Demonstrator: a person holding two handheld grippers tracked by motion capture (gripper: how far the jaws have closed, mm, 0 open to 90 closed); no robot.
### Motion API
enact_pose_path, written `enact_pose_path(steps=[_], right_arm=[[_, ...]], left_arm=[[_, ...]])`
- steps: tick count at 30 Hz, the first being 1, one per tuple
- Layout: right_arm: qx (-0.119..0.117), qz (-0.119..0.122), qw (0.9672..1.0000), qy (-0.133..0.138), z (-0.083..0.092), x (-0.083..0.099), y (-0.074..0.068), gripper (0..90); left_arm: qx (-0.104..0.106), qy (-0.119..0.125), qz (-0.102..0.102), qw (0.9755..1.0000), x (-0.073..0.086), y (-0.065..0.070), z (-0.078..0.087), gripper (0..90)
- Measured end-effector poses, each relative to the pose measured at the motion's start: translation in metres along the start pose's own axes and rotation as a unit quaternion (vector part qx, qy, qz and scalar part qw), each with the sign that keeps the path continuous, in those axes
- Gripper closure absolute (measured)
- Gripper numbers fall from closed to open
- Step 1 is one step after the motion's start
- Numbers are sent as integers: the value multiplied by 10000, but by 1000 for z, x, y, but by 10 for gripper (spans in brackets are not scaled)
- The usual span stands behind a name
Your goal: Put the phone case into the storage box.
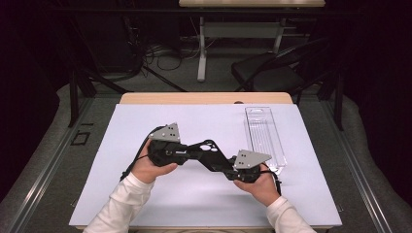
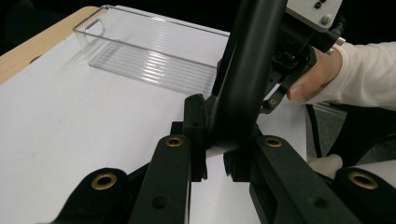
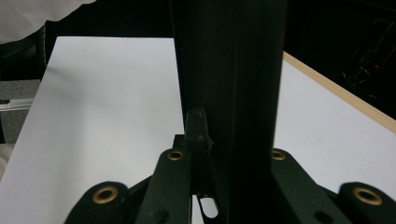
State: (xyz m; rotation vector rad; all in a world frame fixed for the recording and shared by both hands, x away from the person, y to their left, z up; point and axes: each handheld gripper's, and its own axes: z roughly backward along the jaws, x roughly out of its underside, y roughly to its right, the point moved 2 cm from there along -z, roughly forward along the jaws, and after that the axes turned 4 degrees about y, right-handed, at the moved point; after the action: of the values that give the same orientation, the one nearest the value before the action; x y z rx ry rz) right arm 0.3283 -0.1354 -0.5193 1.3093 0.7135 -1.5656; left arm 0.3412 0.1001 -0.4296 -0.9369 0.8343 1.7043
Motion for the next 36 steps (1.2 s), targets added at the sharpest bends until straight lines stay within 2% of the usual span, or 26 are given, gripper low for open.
enact_pose_path(steps=[14,24,26,36], right_arm=[[37,-108,9999,39,-1,0,0,719],[86,-70,9999,6,-4,-2,-3,592],[120,-55,9999,13,-4,-2,-3,571],[285,58,9996,-57,-6,-3,-4,472]], left_arm=[[74,-70,357,9993,3,-4,-1,812],[51,-160,536,9984,5,-7,-3,812],[-9,-183,632,9978,6,-8,-3,812],[-20,-332,1018,9943,10,-15,-4,812]])
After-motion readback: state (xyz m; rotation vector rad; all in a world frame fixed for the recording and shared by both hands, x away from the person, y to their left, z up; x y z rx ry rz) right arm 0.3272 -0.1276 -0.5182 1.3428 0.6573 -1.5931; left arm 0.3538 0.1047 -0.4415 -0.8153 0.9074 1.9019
